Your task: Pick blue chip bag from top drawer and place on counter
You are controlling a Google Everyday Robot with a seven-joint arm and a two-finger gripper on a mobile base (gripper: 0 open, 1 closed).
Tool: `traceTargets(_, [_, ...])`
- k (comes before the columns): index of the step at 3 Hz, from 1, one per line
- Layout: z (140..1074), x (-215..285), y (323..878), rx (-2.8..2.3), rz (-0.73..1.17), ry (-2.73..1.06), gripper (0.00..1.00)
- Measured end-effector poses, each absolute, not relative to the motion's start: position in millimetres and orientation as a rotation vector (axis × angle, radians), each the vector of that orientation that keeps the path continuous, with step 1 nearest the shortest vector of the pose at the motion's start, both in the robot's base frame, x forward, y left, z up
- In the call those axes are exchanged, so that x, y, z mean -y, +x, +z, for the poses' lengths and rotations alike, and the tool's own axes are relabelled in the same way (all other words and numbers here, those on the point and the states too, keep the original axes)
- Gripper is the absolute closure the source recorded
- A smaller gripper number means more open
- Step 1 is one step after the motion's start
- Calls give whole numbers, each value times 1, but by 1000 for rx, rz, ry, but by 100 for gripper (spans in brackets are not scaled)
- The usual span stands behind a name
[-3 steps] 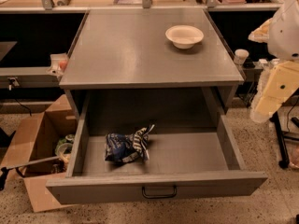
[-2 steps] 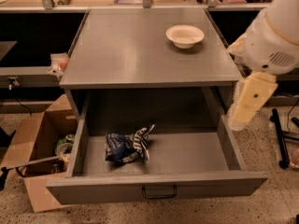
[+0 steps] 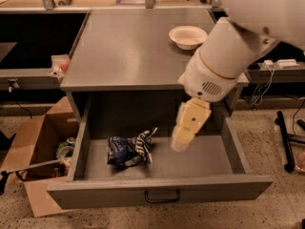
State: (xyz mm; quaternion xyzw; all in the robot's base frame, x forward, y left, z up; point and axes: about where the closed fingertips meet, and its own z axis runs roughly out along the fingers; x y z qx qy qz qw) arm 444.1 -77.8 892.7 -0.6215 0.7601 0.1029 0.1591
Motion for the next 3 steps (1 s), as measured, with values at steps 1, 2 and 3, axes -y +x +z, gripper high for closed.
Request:
traceTargets(1, [857, 23, 444, -2165, 431, -1750, 0])
traceTargets(2, [857, 23, 444, -2165, 431, -1750, 0])
traceTargets(3, [782, 21, 454, -2187, 421, -1800, 0])
